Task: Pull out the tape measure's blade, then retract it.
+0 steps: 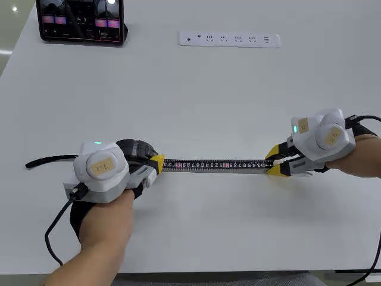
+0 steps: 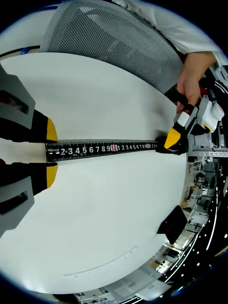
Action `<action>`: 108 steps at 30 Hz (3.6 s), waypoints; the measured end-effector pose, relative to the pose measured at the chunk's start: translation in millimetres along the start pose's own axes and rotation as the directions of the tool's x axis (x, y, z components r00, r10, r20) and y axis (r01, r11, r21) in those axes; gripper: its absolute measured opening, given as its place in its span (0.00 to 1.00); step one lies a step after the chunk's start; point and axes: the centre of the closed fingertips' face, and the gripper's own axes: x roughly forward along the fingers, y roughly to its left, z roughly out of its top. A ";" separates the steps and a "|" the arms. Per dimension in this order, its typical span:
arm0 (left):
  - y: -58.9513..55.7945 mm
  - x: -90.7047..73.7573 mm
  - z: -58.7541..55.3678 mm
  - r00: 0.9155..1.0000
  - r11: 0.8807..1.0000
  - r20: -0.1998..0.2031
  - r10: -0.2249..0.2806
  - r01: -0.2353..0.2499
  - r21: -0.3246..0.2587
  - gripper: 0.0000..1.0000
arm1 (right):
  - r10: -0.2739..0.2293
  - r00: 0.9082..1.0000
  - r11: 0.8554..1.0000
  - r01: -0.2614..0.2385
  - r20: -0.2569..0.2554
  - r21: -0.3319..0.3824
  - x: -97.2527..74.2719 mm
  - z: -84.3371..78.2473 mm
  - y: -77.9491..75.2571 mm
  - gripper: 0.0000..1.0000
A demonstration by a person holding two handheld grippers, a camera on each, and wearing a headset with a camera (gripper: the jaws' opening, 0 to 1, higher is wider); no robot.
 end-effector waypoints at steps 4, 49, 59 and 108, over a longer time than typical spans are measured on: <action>0.2 -0.4 -0.5 1.000 1.000 -0.011 -0.001 0.001 0.001 0.63 | -0.001 1.000 1.000 0.001 -0.005 -0.001 0.1 0.1 -0.3 0.12; -0.8 -2.8 -1.4 1.000 0.999 -0.015 -0.026 0.026 -0.023 0.61 | 0.009 0.999 1.000 -0.009 0.047 -0.013 17.1 37.7 -7.4 0.11; 0.9 -0.9 -1.8 0.999 0.999 -0.022 -0.037 0.036 -0.033 0.61 | 0.019 0.998 1.000 -0.018 0.065 -0.022 22.9 51.1 -5.5 0.11; -1.6 -4.9 -0.4 0.998 0.995 -0.026 -0.065 0.062 -0.075 0.61 | 0.064 0.987 0.997 -0.057 0.146 -0.047 54.4 110.4 -6.4 0.11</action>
